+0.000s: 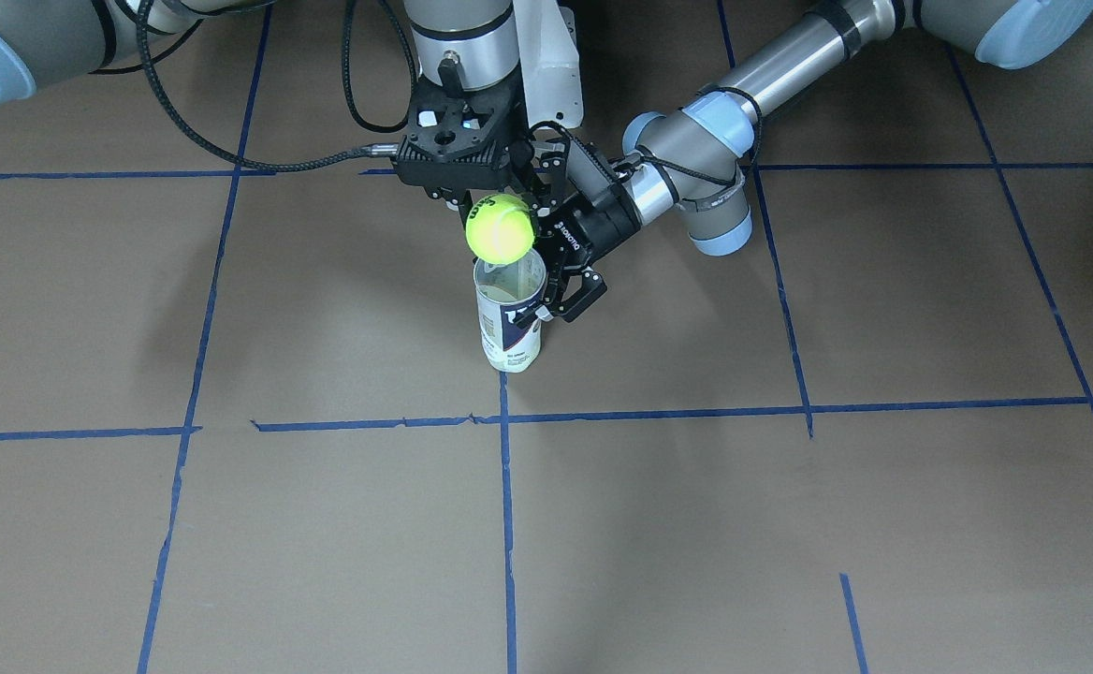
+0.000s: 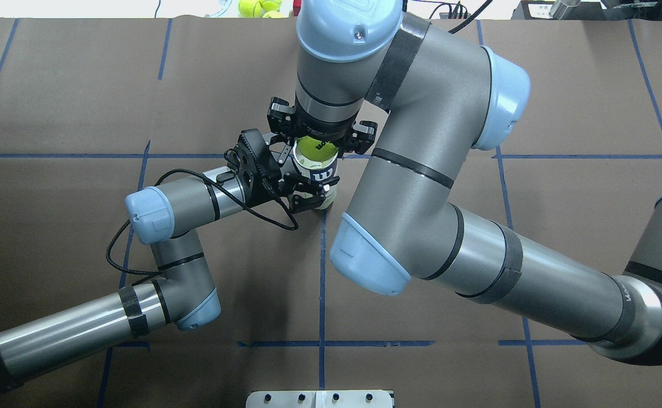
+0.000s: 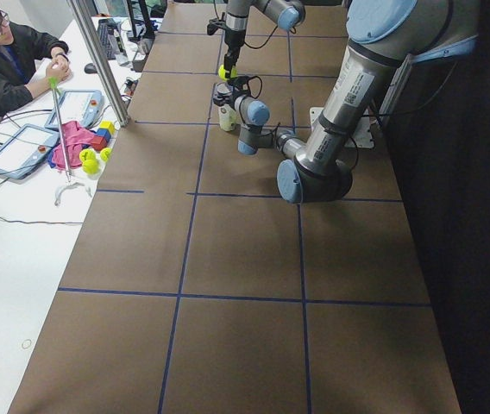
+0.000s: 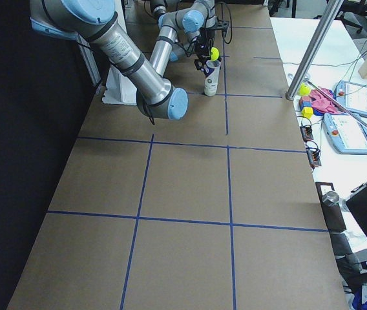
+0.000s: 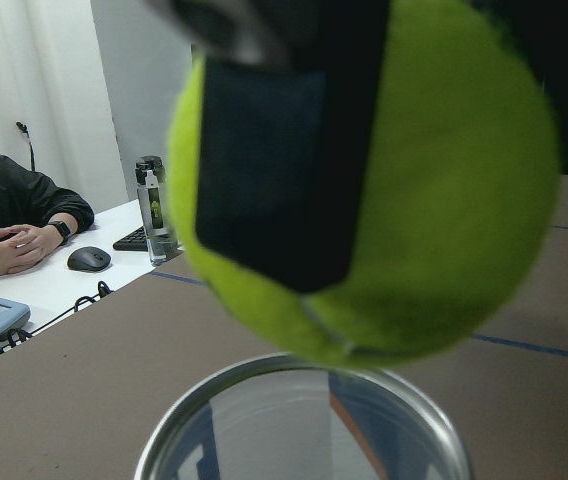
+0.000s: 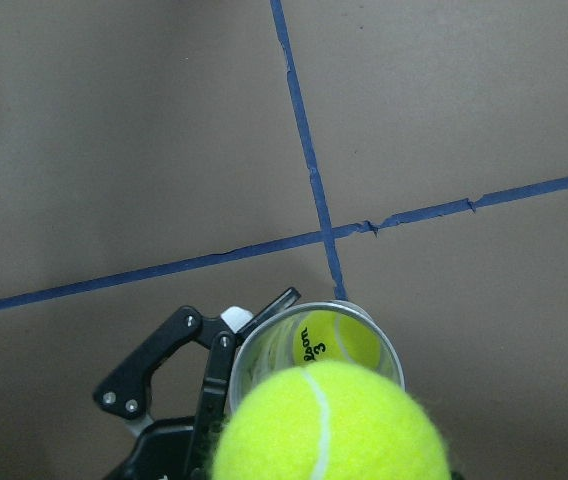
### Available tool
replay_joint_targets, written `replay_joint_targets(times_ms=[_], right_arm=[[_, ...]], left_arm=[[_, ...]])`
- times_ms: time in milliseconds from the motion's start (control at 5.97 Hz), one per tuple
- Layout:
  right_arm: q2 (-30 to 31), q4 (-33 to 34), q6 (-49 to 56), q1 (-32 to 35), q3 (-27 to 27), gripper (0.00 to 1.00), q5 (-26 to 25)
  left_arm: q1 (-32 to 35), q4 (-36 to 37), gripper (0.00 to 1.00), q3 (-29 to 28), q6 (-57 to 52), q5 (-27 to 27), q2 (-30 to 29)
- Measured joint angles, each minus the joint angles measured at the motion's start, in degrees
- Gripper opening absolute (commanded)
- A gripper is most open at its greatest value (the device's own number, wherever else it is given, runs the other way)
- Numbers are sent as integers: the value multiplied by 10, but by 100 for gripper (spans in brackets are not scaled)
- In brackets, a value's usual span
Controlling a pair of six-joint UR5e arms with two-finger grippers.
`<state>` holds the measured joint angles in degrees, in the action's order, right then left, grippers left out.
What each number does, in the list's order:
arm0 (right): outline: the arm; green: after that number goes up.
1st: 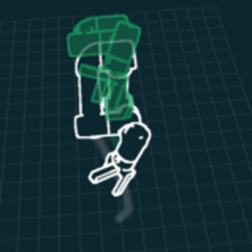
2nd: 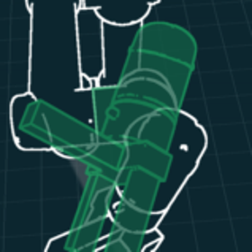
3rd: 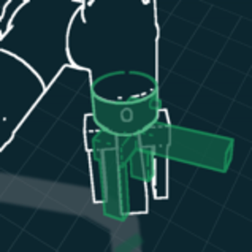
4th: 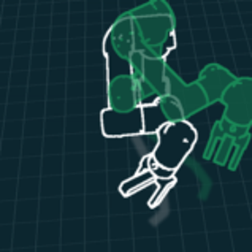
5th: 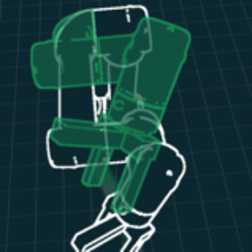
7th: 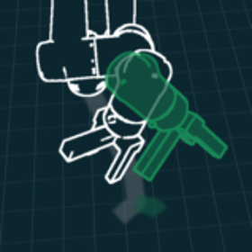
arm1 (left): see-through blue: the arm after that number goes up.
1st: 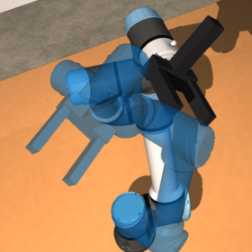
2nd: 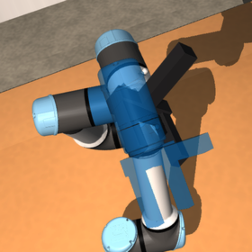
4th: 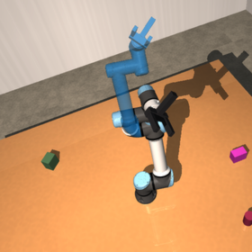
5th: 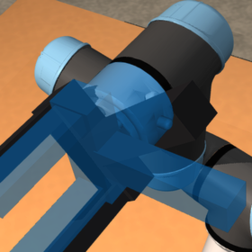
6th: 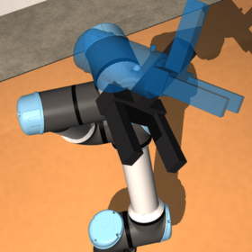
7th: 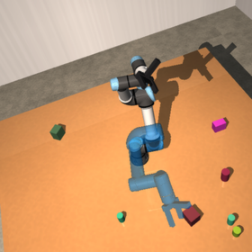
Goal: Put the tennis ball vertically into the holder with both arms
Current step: 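Open the right gripper to drop the second ball into the can, then open the left gripper off the can while the right gripper withdraws upward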
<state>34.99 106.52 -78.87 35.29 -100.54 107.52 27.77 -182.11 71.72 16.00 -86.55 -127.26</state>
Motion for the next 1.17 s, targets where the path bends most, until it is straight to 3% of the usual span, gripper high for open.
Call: replay_joint_targets(times_ms=[838,1173], right_arm=[[3,-1,37,3,3,100,3],[32,0,135,59,3,100,60]], left_arm=[[0,0,95,0,0,0,0],[1,-1,95,1,0,1,1]])
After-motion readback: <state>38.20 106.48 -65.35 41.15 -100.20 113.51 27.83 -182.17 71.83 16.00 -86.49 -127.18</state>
